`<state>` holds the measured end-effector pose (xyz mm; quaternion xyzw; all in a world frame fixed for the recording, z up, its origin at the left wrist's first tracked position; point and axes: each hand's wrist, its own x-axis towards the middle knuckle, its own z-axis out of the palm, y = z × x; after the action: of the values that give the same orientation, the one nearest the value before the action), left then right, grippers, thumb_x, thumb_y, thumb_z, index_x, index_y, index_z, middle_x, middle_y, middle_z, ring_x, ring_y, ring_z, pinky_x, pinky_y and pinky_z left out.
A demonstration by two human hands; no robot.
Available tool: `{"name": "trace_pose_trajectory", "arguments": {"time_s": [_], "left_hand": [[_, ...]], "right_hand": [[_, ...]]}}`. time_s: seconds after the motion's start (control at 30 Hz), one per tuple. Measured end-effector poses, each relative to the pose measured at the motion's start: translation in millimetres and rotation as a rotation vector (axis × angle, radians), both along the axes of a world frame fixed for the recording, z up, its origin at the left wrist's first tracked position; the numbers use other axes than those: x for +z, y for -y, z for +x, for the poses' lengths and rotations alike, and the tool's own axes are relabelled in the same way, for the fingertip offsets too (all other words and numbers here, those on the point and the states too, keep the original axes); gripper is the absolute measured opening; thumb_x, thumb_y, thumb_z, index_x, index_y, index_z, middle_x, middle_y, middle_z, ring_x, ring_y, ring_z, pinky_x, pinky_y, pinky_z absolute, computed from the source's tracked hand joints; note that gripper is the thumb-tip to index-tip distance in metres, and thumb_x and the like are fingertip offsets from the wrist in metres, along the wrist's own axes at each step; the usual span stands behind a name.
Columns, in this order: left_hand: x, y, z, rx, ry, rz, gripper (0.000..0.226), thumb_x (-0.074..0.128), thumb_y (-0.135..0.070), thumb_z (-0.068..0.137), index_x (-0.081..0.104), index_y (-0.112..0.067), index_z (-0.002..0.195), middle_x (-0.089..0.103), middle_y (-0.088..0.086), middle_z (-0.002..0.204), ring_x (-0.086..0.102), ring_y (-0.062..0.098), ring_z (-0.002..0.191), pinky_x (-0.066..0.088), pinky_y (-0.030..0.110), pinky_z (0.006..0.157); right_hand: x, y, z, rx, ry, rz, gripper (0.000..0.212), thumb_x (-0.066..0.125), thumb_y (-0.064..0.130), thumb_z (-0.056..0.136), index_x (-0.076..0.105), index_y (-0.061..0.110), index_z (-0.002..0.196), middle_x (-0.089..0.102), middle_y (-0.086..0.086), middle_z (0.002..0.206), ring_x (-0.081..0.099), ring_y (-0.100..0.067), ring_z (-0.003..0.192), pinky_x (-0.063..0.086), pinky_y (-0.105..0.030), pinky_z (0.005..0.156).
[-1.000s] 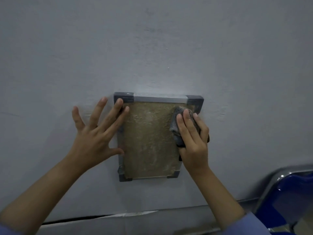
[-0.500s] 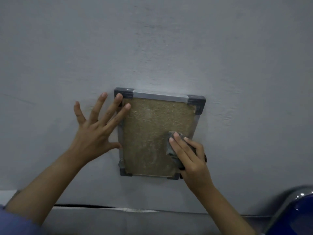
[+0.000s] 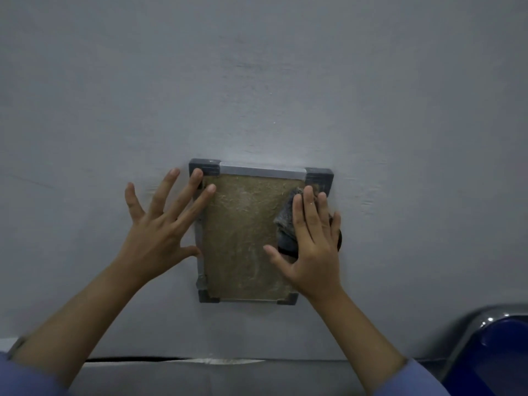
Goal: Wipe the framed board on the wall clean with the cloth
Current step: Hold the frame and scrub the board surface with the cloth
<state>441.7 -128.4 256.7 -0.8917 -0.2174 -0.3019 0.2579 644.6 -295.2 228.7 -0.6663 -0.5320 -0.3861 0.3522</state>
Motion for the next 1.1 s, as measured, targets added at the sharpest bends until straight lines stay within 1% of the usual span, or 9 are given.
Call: {"name": "trace_pose_trajectory", "arguments": {"time_s": [0.1,0.23,0.33,0.43,0.53,0.6,0.7,0.9,1.1], "left_hand": [[-0.6,-3.7,-0.9,-0.004,-0.003,0.03,0.145,0.089,-0.057,0.038,0.004,-0.026,0.153,-0.005,0.0,0.161,0.002,0.029,0.146,0.005,0.077,0.097],[-2.0,-9.0,-0.2,-0.013,0.001,0.067,0.142,0.086,-0.06,0.042,0.006,-0.025,0.153,-0.002,0.001,0.161,0.002,0.03,0.146,0.007,0.077,0.096],[-2.4,-10.5,0.6,-0.016,0.004,0.063,0.142,0.086,-0.06,0.042,0.005,-0.024,0.153,-0.003,0.001,0.161,0.0,0.029,0.147,0.007,0.077,0.096],[-2.2,-10.3,-0.2,-0.011,0.005,0.059,0.142,0.086,-0.06,0.042,0.005,-0.023,0.153,-0.003,0.0,0.161,-0.001,0.029,0.147,0.007,0.077,0.096],[-1.2,-10.0,-1.8,-0.012,-0.003,0.062,0.143,0.086,-0.061,0.042,0.004,-0.023,0.153,-0.004,0.0,0.161,-0.001,0.029,0.147,0.008,0.078,0.095],[-1.0,-10.6,-2.5,-0.016,-0.003,0.071,0.143,0.085,-0.062,0.042,0.005,-0.022,0.153,-0.003,0.001,0.161,-0.001,0.029,0.147,0.009,0.078,0.095],[-1.6,-12.8,-2.8,-0.05,0.007,0.081,0.142,0.085,-0.062,0.043,0.006,-0.022,0.153,-0.003,0.003,0.161,-0.004,0.029,0.147,0.007,0.076,0.097],[-0.8,-16.8,-3.1,-0.035,0.02,0.028,0.144,0.084,-0.064,0.043,0.005,-0.016,0.153,-0.004,0.0,0.161,-0.006,0.027,0.147,-0.017,0.059,0.107],[-3.1,-18.3,-1.0,-0.049,0.029,0.005,0.144,0.084,-0.062,0.042,0.004,-0.018,0.153,-0.004,-0.002,0.161,-0.003,0.029,0.147,-0.016,0.061,0.106]], "right_hand": [[-4.5,-10.4,1.8,-0.075,0.072,0.103,0.068,0.055,0.048,0.091,0.038,0.0,0.136,0.036,-0.016,0.143,0.031,-0.029,0.135,0.026,-0.055,0.109],[-12.1,-17.8,12.6,-0.081,0.142,0.178,0.056,0.07,0.008,0.083,0.043,0.001,0.132,0.042,-0.013,0.138,0.023,-0.02,0.141,0.034,-0.051,0.106],[-26.1,-14.6,12.0,-0.05,0.152,0.175,0.05,0.054,-0.012,0.081,0.049,0.003,0.128,0.045,-0.011,0.135,0.02,-0.016,0.143,0.036,-0.05,0.104],[-41.6,-3.6,5.1,-0.01,0.143,0.082,0.038,0.048,-0.007,0.091,0.05,0.004,0.127,0.048,-0.01,0.133,0.018,-0.014,0.143,0.034,-0.047,0.107],[-41.2,11.2,-4.4,0.045,0.073,0.009,0.052,0.06,-0.015,0.081,0.048,0.003,0.128,0.046,-0.013,0.135,0.03,-0.021,0.138,0.036,-0.048,0.106],[-29.4,17.6,-10.2,0.097,0.034,0.045,0.052,0.054,-0.019,0.082,0.047,0.001,0.129,0.046,-0.016,0.136,0.037,-0.026,0.133,0.037,-0.048,0.107],[2.7,16.4,-8.4,0.13,0.072,0.142,0.034,0.042,-0.008,0.095,0.047,-0.002,0.128,0.048,-0.02,0.134,0.04,-0.031,0.131,0.039,-0.05,0.106],[20.4,-0.9,7.4,0.015,0.154,0.151,0.045,0.063,-0.018,0.079,0.056,-0.002,0.12,0.059,-0.023,0.123,0.051,-0.037,0.12,0.042,-0.049,0.102],[-24.6,-0.1,4.2,0.015,0.191,0.102,0.029,0.037,-0.003,0.099,0.057,0.003,0.12,0.059,-0.016,0.123,0.056,-0.031,0.116,0.046,-0.042,0.1]]}}
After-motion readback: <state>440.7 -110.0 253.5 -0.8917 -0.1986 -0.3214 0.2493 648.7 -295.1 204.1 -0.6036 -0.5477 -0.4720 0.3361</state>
